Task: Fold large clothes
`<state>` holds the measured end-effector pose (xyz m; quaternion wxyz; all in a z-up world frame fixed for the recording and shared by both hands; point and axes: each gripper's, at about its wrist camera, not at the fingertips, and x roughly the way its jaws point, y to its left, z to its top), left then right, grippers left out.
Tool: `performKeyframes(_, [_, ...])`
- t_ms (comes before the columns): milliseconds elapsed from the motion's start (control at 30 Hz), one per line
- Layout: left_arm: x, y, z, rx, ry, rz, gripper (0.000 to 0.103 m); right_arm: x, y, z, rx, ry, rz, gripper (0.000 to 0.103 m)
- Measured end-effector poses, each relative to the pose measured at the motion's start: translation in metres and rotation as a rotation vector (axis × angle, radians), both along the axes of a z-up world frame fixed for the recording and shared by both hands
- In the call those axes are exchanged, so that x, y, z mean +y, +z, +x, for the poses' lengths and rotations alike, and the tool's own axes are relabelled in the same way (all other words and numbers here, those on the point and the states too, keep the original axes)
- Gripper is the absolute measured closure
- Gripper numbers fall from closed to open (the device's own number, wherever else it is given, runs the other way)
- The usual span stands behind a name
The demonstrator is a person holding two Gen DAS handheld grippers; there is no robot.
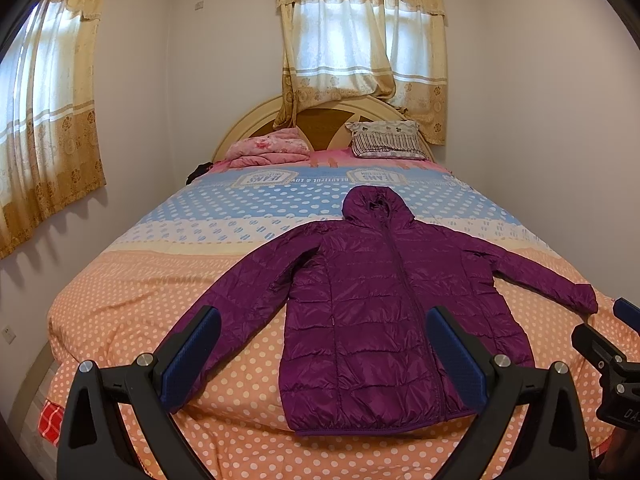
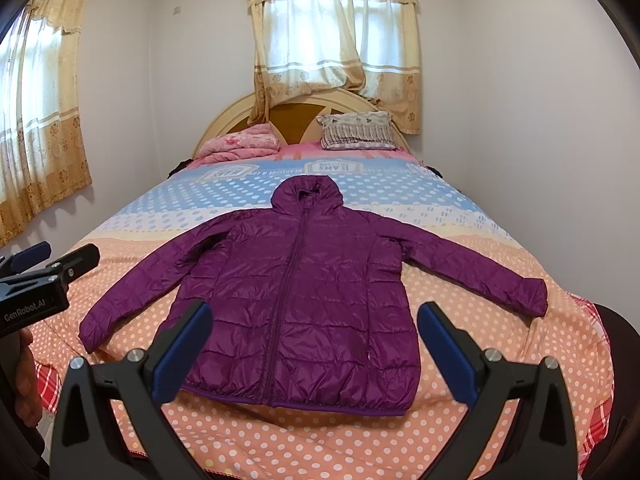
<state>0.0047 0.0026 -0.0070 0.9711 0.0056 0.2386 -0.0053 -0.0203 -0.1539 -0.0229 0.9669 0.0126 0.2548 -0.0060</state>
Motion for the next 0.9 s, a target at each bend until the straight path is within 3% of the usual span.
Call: performKeyframes(900, [0.0031,0.0005,0.0028,0.001,0.006,-0.003,0.001,0.0037,-0.0040,0.0018,0.024,0.009,0.000,0.000])
